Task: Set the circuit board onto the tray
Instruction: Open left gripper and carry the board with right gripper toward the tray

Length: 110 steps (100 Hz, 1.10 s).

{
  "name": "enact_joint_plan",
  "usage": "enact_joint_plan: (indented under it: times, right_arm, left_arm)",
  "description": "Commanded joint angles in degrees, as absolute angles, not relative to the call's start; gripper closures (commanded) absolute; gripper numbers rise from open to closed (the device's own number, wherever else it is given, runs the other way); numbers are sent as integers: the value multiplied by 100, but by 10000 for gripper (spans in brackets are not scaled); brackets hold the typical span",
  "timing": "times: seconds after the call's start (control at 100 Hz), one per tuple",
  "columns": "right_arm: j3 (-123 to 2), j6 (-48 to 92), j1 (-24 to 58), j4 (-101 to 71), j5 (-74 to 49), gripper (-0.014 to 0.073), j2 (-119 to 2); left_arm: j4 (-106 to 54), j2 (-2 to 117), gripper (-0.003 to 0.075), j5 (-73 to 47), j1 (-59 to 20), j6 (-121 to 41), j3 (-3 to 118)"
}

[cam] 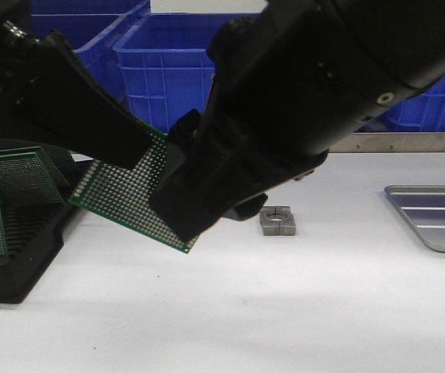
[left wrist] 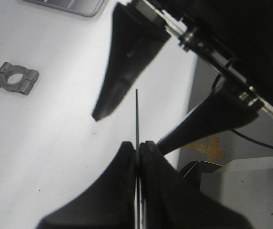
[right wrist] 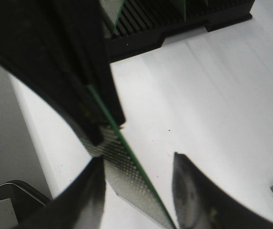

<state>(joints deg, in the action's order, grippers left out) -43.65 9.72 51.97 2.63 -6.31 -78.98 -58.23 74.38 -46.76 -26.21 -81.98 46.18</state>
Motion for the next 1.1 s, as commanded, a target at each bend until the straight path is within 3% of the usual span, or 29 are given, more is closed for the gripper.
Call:
enact_joint_plan:
  times: [0.0, 0.06, 0.19, 0.26, 0.39, 0.46, 0.78, 1.09]
  right_arm:
    - [-4556, 1013, 5202, 324, -306, 501, -7788]
    - [-4556, 1013, 5202, 324, -289, 673, -7788]
    - [-4556, 1013, 5202, 324, -247, 657, -7788]
    - [-4556, 1013, 5202, 319, -247, 657, -7788]
    - [-4556, 1013, 5202, 315, -259, 657, -7788]
    - [-4556, 1013, 5196, 315, -286, 657, -7788]
    - [-4556, 892, 4983, 130, -771, 657, -7758]
    - [-4556, 699, 2946, -967, -1155, 657, -7758]
  left_arm:
    - [-6167, 7319, 740, -4738, -2666, -8164, 4777]
    - [-6167, 7319, 740, -4720, -2666, -8164, 4777]
    - [-6167, 7319, 685, -4720, -2666, -8164, 4777]
    - [-6167, 7319, 563, -4733, -2666, -8164, 4777]
    - [-6078, 7308, 254, -4539, -2666, -8164, 4777]
    - [-5986, 7253, 183, -4338, -2656, -8164, 4790]
    - [-5655, 6731, 191, -3648, -2306, -8164, 5092]
    - [-5655, 6528, 195, -3539, -1904, -8164, 5119]
